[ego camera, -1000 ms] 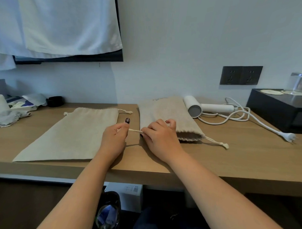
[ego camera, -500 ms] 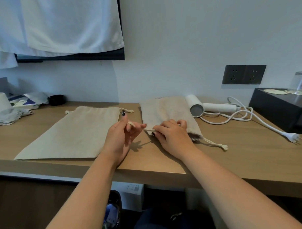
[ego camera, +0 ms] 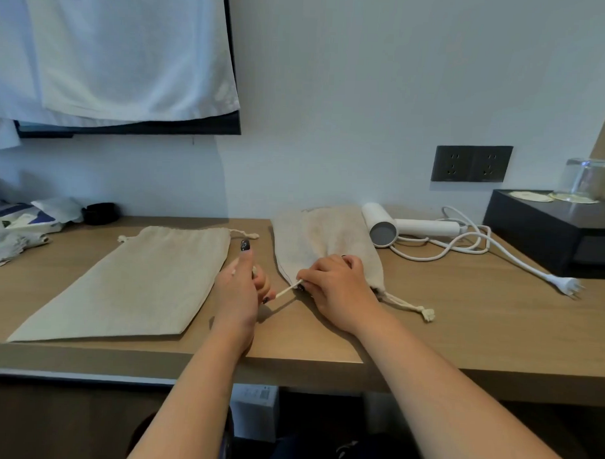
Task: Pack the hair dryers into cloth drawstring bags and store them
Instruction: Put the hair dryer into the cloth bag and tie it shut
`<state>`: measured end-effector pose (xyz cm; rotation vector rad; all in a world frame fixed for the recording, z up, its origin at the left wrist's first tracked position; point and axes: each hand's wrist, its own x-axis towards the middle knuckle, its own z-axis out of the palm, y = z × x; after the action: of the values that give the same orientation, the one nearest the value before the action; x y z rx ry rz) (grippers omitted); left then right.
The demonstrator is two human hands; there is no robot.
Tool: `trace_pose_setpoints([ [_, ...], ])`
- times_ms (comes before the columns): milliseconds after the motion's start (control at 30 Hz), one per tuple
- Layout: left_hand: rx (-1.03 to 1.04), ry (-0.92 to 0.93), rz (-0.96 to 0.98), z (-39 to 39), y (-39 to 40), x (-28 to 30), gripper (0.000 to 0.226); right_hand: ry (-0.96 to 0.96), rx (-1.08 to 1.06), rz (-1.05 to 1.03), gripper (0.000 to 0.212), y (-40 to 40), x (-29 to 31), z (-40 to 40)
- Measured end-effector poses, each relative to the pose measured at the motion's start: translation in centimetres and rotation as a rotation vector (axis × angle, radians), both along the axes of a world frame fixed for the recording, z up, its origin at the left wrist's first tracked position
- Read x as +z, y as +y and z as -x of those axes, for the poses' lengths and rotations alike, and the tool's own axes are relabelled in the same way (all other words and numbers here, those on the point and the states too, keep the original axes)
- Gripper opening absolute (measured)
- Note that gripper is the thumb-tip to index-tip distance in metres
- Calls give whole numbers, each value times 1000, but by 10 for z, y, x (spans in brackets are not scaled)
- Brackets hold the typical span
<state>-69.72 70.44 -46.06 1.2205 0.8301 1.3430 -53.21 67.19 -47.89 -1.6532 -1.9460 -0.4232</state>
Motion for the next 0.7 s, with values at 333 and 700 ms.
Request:
trace_pose_setpoints([
  [333, 148, 519, -58, -2, -3, -4, 20, 71, 1, -19, 46, -29, 0, -11],
  [700, 84, 1233, -1044, -48, -14, -17, 61, 309, -378, 185, 20, -76, 5, -61],
])
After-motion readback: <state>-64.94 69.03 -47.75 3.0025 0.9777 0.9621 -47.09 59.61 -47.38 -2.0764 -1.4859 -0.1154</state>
